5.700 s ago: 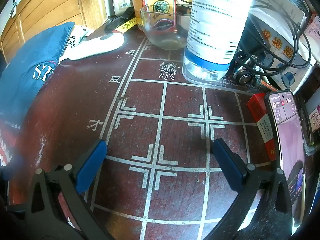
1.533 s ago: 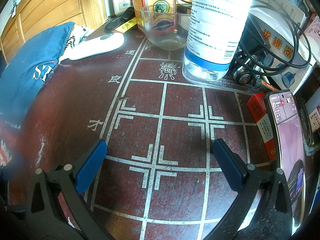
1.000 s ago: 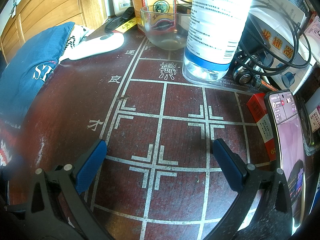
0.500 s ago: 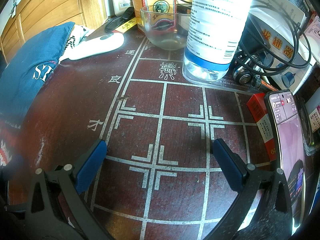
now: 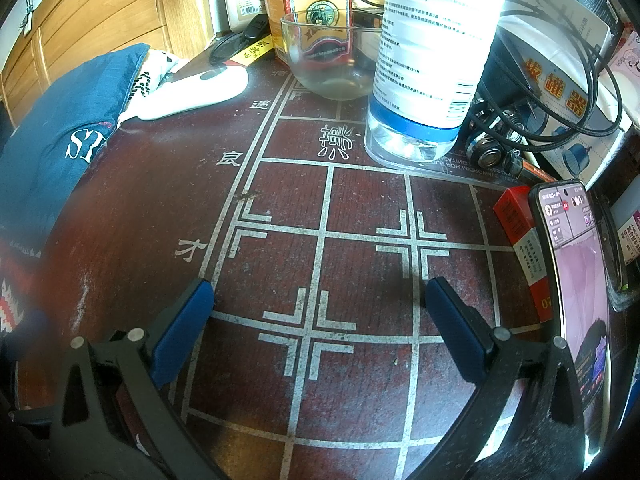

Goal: Fold large clothes
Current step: 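Move both tools from the desk over the navy shirt on the bed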

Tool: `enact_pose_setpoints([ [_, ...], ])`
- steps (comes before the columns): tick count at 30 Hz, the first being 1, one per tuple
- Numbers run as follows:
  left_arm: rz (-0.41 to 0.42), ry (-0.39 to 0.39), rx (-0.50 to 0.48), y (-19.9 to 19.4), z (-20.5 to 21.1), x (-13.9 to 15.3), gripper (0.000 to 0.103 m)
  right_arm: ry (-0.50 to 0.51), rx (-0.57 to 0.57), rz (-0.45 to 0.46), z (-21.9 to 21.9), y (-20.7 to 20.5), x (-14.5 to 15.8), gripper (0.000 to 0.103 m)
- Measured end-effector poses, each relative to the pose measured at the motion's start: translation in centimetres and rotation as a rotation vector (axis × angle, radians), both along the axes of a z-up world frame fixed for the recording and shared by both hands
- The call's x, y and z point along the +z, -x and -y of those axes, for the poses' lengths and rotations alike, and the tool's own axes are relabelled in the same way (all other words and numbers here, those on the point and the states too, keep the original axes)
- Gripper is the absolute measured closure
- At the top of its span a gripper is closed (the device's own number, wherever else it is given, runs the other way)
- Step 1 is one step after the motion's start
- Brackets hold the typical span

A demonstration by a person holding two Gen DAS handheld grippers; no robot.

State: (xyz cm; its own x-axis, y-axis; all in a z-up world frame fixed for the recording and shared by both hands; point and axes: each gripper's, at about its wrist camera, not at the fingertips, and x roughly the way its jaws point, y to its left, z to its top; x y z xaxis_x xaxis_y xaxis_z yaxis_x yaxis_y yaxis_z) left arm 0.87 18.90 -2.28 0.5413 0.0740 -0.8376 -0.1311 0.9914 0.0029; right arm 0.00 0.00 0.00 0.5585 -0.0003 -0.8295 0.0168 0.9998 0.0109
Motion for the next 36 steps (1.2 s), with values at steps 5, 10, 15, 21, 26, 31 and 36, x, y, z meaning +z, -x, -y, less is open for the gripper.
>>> enact_pose_setpoints([
  [5,0.0,0.0,-0.001,0.0,0.0,0.0,0.0,0.001,0.0,0.0,0.0,0.0,0.0,0.0],
  [10,-0.029,0.072,-0.121,0.7,-0.3,0.5,0.0,-0.05,0.104,-0.052,-0.2,-0.5,0.7,0.0],
  [15,0.12,0.175,-0.114,6.9,-3.5,6.0,0.0,-0.072,0.239,0.162,-1.9,3.6,6.5,0.0],
  [21,0.423,0.115,0.146,22.3,-13.6,19.1,0.0,-0.155,0.537,0.468,-8.0,11.6,16.1,0.0],
  [26,0.729,-0.019,0.305,36.1,-15.8,30.9,0.0,-0.298,0.798,0.583,-13.3,18.4,21.8,0.0],
  [31,0.908,0.012,0.449,48.5,-15.7,37.8,0.0,-0.402,1.008,0.594,-18.0,24.5,24.9,0.0],
  [36,1.016,-0.095,0.508,57.5,-13.0,41.7,0.0,-0.489,1.13,0.64,-19.6,29.6,27.4,0.0],
])
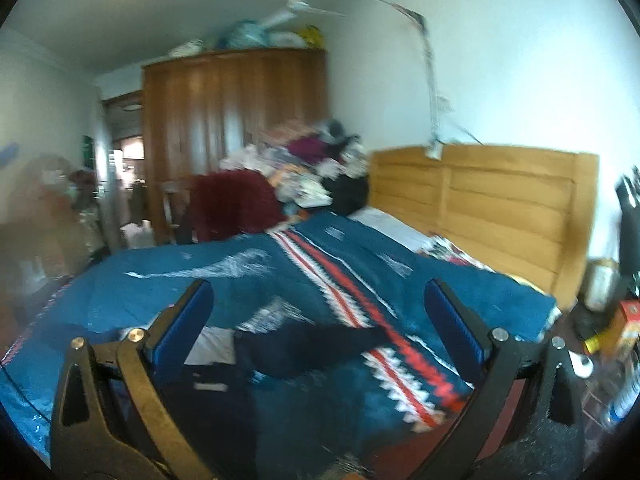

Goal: Fold large clothes
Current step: 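Move both tools from the desk over the navy shirt on the bed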

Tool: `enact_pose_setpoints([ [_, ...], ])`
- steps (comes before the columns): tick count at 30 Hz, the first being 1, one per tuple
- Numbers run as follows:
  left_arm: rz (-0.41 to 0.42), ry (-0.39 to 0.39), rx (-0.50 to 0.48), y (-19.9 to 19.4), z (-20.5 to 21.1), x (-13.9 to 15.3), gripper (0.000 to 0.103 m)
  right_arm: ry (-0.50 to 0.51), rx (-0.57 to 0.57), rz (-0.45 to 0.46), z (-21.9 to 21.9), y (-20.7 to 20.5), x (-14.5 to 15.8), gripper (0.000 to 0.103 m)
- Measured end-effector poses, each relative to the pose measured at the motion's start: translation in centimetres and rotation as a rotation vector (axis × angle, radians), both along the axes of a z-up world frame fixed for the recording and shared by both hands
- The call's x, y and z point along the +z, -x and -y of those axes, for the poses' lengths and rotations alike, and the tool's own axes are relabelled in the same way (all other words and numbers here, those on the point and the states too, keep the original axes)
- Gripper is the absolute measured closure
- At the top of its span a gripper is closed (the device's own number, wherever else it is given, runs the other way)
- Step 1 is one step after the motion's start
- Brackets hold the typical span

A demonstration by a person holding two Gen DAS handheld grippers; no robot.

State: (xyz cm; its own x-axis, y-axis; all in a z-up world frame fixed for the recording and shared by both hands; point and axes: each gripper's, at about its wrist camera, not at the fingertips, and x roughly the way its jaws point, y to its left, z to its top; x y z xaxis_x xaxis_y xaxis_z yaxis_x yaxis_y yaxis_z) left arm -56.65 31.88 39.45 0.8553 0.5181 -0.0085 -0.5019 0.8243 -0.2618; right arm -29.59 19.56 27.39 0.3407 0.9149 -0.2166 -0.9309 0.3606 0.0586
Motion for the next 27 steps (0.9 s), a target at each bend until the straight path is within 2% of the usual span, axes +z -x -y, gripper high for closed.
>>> enact_pose_setpoints([
  [2,0.013,-0.07,0.068,3.7,1.1,1.5,0.0,-0.024,0.038,0.017,-0.3,1.5,0.8,0.0],
  [5,-0.004,-0.209,0.291,8.6,3.7,3.6,0.0,-0.057,0.088,0.047,-0.9,3.1,1.7,0.0],
  [7,-0.025,-0.265,0.429,11.0,4.6,4.1,0.0,-0.066,0.14,0.041,-1.5,4.7,2.0,0.0],
  [9,-0.01,-0.301,0.579,15.6,4.9,4.5,0.0,-0.05,0.236,0.012,-2.7,6.4,1.3,0.0],
  [11,0.04,-0.291,0.689,19.7,4.7,4.2,0.0,0.007,0.349,-0.03,-5.1,8.3,-0.2,0.0],
  [12,0.066,-0.271,0.723,21.2,4.7,3.7,0.0,0.046,0.402,-0.052,-6.3,9.6,-1.4,0.0],
  [13,0.12,-0.208,0.753,23.4,3.9,2.8,0.0,0.083,0.44,-0.065,-7.6,10.9,-2.5,0.0],
  [15,0.215,-0.099,0.714,26.5,2.1,0.5,0.0,0.156,0.517,-0.077,-9.9,13.7,-5.3,0.0],
  [17,0.216,-0.005,0.717,27.7,0.0,-3.1,0.0,0.245,0.595,-0.11,-12.4,15.6,-9.0,0.0],
  [20,0.082,0.117,0.79,27.8,-4.4,-9.0,0.0,0.401,0.597,-0.08,-16.1,17.3,-15.2,0.0],
  [22,-0.028,0.216,0.811,27.7,-8.4,-14.1,0.0,0.552,0.563,-0.024,-19.2,17.8,-21.3,0.0],
  [23,-0.077,0.267,0.819,26.6,-10.4,-16.5,0.0,0.64,0.534,0.013,-21.0,17.8,-25.3,0.0],
  [24,-0.126,0.322,0.825,25.9,-12.4,-19.4,0.0,0.702,0.515,0.022,-22.0,17.4,-27.7,0.0],
  [25,-0.18,0.373,0.824,25.6,-14.7,-22.8,0.0,0.775,0.506,0.008,-23.1,16.9,-30.7,0.0],
  [26,-0.228,0.416,0.823,24.8,-16.6,-25.5,0.0,0.827,0.499,-0.018,-23.7,16.3,-32.4,0.0],
  [27,-0.26,0.453,0.818,23.1,-18.7,-27.5,0.0,0.887,0.481,-0.049,-24.0,15.4,-34.6,0.0],
])
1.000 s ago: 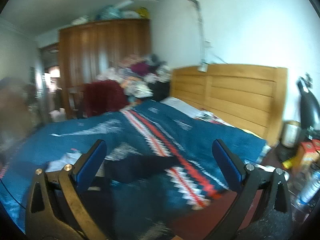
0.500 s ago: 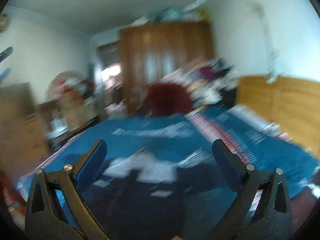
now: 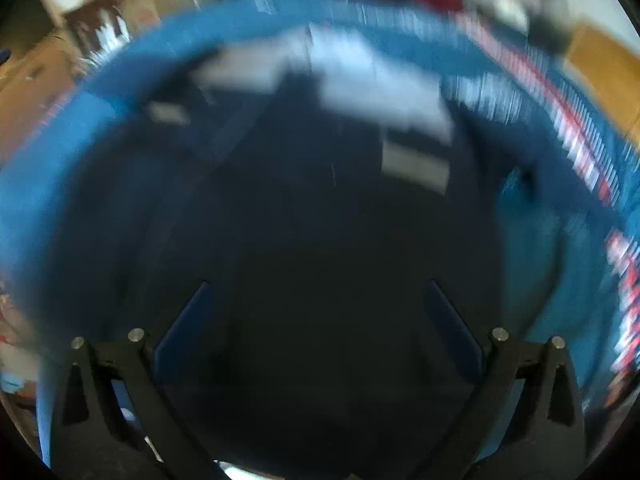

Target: Fold large clothes

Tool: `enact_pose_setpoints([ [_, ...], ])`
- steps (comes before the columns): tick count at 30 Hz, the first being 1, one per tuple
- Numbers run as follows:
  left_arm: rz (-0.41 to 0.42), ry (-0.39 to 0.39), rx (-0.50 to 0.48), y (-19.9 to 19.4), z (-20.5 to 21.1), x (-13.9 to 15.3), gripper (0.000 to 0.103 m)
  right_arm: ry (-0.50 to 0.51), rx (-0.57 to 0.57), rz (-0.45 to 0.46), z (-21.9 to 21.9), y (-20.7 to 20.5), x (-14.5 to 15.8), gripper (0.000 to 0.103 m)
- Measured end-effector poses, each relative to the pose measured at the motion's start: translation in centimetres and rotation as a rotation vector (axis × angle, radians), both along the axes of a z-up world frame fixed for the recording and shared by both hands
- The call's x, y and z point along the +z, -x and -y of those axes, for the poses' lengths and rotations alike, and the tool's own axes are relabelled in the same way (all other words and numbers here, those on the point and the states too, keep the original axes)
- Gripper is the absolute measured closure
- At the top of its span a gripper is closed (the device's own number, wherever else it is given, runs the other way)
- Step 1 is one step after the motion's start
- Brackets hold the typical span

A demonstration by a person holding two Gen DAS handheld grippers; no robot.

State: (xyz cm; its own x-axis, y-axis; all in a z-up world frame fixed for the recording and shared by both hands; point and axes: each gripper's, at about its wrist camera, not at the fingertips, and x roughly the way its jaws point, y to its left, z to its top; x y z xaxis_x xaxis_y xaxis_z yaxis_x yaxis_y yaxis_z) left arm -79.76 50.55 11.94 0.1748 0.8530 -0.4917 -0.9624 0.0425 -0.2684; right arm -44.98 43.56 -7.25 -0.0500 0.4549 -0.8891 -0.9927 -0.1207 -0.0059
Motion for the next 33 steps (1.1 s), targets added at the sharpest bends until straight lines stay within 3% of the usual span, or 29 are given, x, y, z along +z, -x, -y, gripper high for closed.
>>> enact_pose_setpoints([
  [3,-0.06,0.181,-0.03,-2.2,-4.8,-8.4,0.0,0.062,-0.016,-0.009,0.4,-1.2,-3.1,0.0],
  [6,-0.099,0.305,-0.047,-3.1,-6.4,-15.1,0.0,0.017,0.0,-0.025,1.7,-1.7,-3.4,0.0],
  [9,-0.033,0.414,-0.048,-1.9,-7.8,-20.4,0.0,-0.017,0.009,-0.063,2.8,-2.5,-3.5,0.0],
  [12,0.045,0.425,-0.029,-0.3,-8.6,-21.6,0.0,-0.035,0.034,-0.046,3.9,-2.3,-3.5,0.0],
  [14,0.113,0.408,-0.026,1.8,-8.8,-20.8,0.0,-0.024,0.044,-0.044,4.0,-2.2,-3.2,0.0],
  [18,0.189,0.304,0.098,9.7,-9.6,-16.7,0.0,0.027,0.061,-0.046,3.7,-1.7,-2.2,0.0],
  [21,0.236,0.254,0.206,16.4,-10.8,-15.8,0.0,0.076,0.081,-0.041,3.4,-1.1,-2.1,0.0],
  [25,0.329,0.325,0.314,25.3,-14.7,-18.3,0.0,0.124,0.09,-0.037,3.1,-0.7,-1.9,0.0],
  [27,0.335,0.363,0.295,27.2,-16.8,-19.4,0.0,0.141,0.092,-0.027,2.8,-0.5,-2.0,0.0],
  [30,0.484,0.402,0.238,29.4,-20.1,-21.4,0.0,0.157,0.096,-0.014,2.2,-0.2,-2.2,0.0],
  [33,0.554,0.403,0.298,31.4,-22.5,-23.0,0.001,0.167,0.093,-0.006,1.7,0.0,-2.3,0.0],
])
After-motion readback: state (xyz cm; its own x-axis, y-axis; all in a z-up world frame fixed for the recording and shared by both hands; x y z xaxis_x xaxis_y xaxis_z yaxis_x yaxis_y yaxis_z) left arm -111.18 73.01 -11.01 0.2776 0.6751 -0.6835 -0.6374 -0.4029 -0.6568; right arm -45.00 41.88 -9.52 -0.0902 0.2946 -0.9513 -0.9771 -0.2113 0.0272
